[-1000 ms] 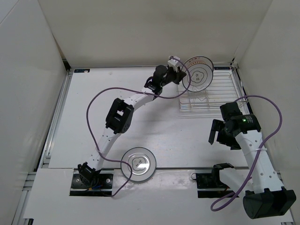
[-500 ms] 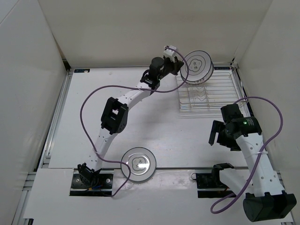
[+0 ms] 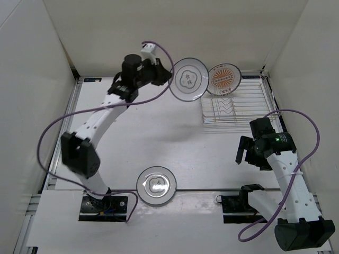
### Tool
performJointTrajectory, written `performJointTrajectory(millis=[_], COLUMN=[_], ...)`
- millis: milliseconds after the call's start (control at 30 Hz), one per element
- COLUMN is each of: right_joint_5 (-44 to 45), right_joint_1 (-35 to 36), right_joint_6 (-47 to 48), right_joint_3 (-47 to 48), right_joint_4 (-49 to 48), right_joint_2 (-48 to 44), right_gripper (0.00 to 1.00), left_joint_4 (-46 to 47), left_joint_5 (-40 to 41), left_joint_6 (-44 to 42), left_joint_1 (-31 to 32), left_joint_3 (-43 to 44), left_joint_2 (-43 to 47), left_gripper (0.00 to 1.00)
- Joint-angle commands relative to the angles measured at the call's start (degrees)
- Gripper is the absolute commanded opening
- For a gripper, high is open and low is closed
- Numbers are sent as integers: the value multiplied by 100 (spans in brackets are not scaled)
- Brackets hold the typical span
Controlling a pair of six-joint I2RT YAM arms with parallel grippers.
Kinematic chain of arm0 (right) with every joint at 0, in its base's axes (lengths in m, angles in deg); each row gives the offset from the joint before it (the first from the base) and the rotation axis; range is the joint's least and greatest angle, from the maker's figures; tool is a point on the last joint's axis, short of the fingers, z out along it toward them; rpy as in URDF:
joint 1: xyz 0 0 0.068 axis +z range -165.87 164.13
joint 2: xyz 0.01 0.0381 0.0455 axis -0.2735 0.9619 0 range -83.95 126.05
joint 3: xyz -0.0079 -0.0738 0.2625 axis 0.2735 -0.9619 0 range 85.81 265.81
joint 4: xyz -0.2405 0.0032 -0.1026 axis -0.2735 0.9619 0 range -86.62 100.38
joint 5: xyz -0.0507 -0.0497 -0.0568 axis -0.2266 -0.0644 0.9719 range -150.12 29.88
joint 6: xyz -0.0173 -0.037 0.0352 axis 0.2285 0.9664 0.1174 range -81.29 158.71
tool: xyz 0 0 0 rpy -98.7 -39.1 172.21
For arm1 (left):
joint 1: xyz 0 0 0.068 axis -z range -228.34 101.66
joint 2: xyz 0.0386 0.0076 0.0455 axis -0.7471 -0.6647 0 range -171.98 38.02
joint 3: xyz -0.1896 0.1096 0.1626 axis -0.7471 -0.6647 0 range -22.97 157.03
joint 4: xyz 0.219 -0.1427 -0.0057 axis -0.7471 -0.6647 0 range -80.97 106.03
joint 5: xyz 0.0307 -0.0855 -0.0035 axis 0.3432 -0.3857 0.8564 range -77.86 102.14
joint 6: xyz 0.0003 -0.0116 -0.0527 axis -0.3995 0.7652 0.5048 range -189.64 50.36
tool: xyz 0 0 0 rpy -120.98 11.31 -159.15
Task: Unload the plates from the dish rack
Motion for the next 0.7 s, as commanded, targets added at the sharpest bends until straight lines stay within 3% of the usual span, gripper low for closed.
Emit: performJointTrajectory(millis=[0, 100, 333, 400, 567, 667], right_joint_5=[-43, -122, -236, -227, -236, -184], right_joint_1=[4, 21, 92, 136, 206, 241], right_joint_6=[20, 55, 73, 73, 64, 47], right_joint_3=[-17, -52, -176, -176, -211, -176], right_joint_4=[15, -20, -125, -117, -151, -143], right_joint_2=[-64, -38, 111, 129, 217, 340], right_gripper=[90, 90, 90, 90, 90, 90], left_joint_4=[-1437, -2280, -3783, -4013, -5568, -5342], left_joint_5=[-1200, -2447, -3732, -4066, -4647, -4709], left_joint_6=[342, 545, 352, 230, -492, -396], left_joint_1=[-52, -412, -1018, -1204, -1749, -1924], left_joint_3=[-784, -1891, -4290, -4608, -5064, -5591], left_joint_2=[1539, 2482, 4143, 4293, 4110, 4100], left_gripper=[1, 1, 1, 1, 1, 1])
